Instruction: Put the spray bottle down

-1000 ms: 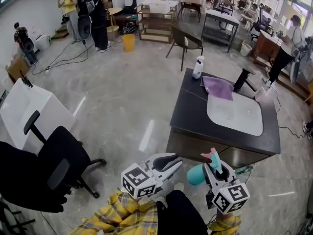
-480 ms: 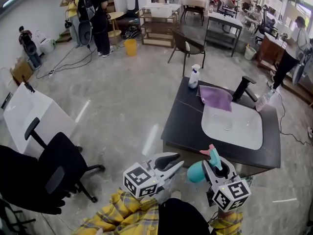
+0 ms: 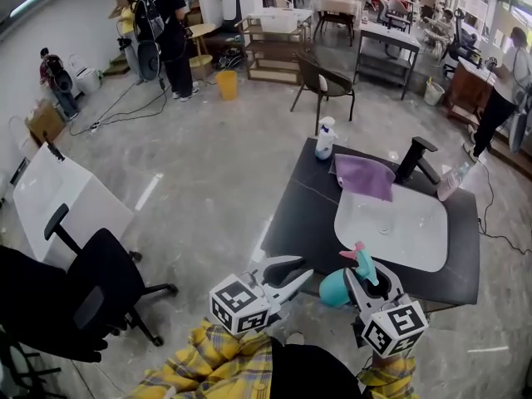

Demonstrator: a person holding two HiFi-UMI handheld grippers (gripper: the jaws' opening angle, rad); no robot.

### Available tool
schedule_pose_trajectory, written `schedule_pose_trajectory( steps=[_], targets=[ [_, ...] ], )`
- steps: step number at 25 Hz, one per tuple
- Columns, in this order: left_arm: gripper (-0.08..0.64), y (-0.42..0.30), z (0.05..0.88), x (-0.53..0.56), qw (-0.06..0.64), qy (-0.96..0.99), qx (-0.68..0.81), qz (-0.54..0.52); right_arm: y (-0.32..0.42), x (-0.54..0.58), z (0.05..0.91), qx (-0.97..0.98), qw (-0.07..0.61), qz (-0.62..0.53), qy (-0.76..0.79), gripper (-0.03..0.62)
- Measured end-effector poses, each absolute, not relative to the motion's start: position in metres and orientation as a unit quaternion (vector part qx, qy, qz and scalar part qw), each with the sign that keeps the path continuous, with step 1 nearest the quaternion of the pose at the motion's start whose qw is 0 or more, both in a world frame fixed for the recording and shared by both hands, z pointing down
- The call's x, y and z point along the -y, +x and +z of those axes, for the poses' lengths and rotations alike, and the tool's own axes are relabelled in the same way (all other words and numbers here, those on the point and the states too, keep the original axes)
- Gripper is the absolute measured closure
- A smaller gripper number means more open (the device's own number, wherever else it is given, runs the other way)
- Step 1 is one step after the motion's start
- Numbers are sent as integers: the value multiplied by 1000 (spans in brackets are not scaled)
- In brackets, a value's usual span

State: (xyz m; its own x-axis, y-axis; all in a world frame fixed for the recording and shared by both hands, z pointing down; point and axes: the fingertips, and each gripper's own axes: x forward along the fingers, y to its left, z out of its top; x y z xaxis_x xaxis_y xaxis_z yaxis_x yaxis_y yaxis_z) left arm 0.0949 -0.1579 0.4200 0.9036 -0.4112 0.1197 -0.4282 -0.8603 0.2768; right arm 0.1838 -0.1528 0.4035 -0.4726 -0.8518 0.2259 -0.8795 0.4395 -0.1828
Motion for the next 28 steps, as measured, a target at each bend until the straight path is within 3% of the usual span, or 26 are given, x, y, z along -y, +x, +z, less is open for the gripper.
schedule_pose_trajectory(
  steps=[13,28],
  targets=[
    [483,115,425,193,153,960,235,29,212,190,413,847,46,143,510,456],
    [483,108,419,291,156,965,209,21,195,287,412,841,55,142,519,456]
  ],
)
